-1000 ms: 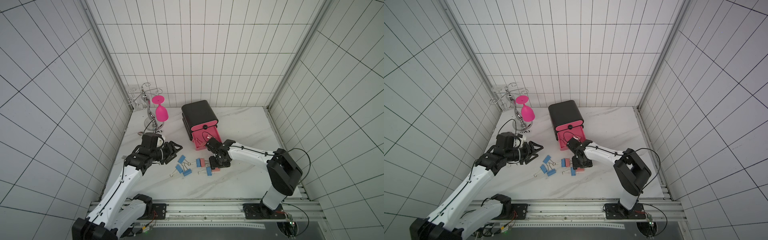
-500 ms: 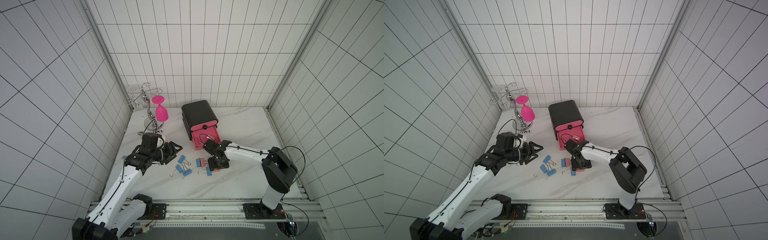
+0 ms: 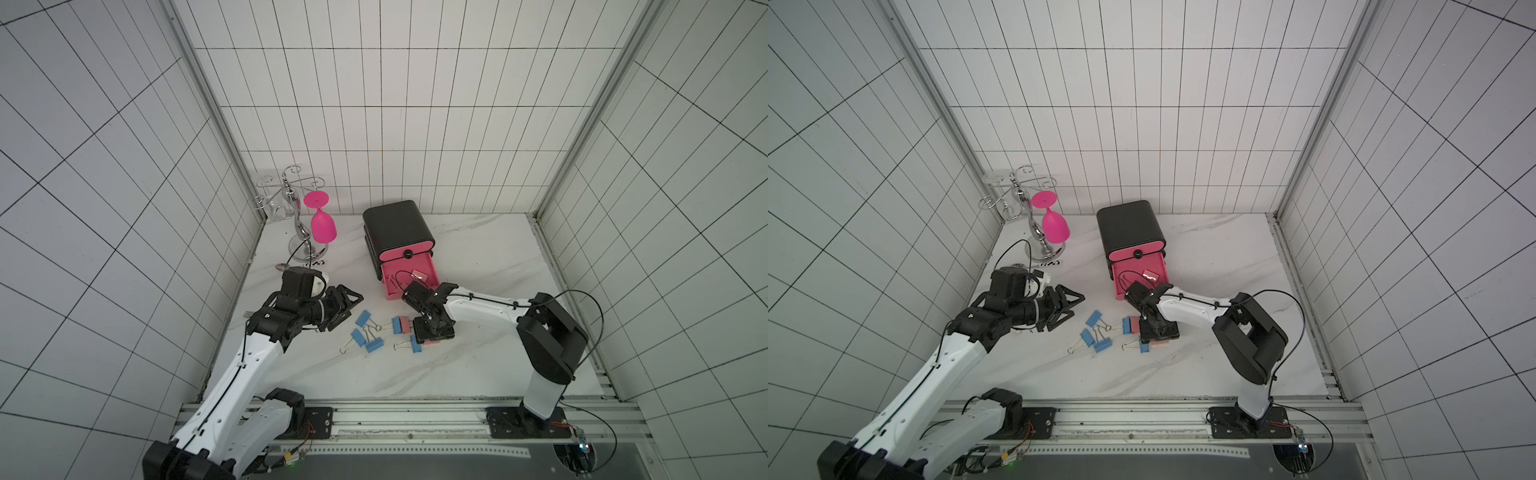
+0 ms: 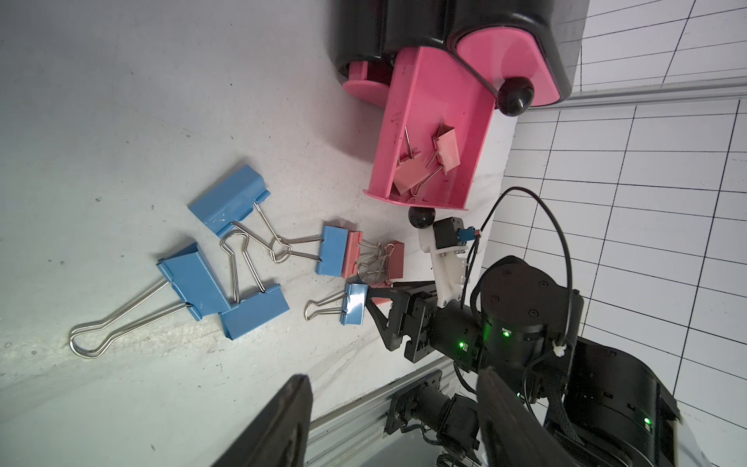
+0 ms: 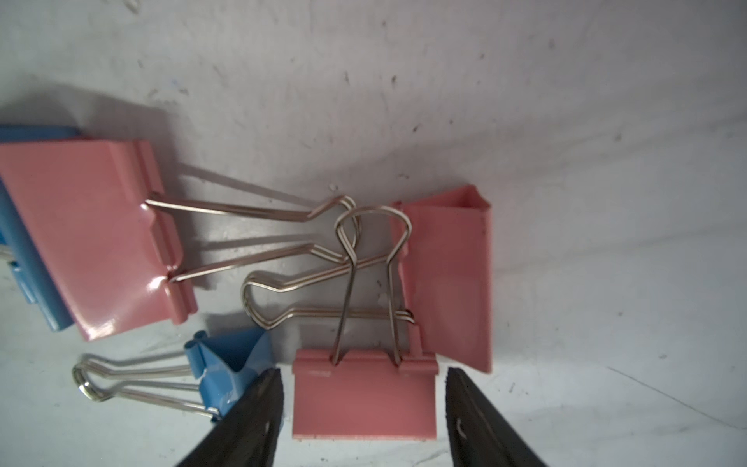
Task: Put the binder clips in the drawer according to color
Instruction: Pick up the binder clip at the center of the board.
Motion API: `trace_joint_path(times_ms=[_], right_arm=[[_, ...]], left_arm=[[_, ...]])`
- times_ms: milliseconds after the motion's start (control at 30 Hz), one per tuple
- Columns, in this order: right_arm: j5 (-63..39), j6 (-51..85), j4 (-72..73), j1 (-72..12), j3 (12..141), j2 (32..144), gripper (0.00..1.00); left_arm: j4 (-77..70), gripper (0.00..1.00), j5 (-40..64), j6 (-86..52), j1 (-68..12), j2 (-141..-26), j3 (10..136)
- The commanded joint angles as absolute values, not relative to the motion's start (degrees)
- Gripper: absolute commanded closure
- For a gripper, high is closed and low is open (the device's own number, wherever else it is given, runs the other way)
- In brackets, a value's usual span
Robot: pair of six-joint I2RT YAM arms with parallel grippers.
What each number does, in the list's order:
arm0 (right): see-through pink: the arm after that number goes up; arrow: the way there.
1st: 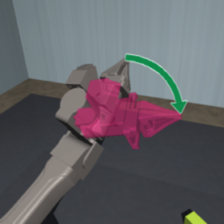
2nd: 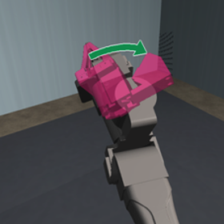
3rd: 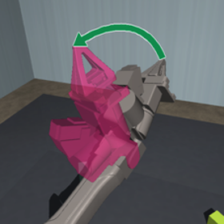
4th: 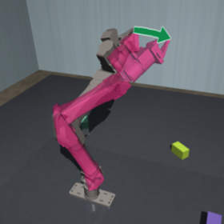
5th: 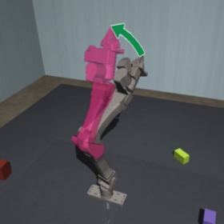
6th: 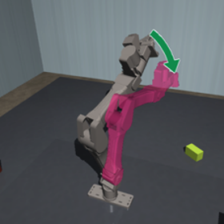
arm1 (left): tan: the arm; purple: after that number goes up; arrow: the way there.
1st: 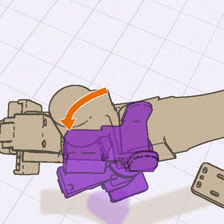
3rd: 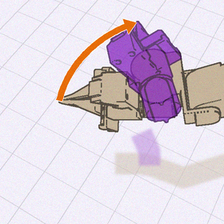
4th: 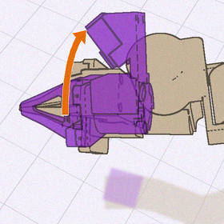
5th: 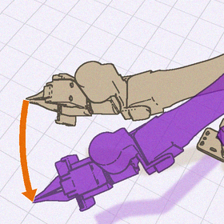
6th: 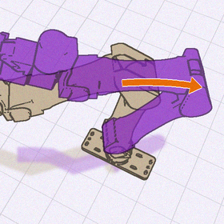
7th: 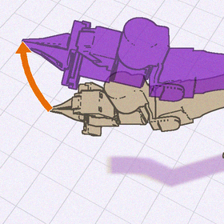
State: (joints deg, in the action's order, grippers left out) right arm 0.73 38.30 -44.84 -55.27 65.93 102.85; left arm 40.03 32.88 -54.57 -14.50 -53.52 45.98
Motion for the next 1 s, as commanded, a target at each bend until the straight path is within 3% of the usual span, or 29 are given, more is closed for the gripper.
trace_joint_path(times_ms=[0,367,967], right_arm=[[1.4,39.0,-44.5,-55.9,64.9,102.9,0.38],[3.3,39.5,-45.5,-56.9,63.2,98.8,0.50],[7.4,41.3,-51.3,-56.6,58.5,80.9,0.53]], left_arm=[[40.3,0.32,33.3,-53.4,-14.2,-52.7,46.2],[39.5,0.32,33.0,-54.1,-14.2,-52.8,46.4],[37.8,0.32,31.9,-55.2,-15.4,-55.9,49.7]])
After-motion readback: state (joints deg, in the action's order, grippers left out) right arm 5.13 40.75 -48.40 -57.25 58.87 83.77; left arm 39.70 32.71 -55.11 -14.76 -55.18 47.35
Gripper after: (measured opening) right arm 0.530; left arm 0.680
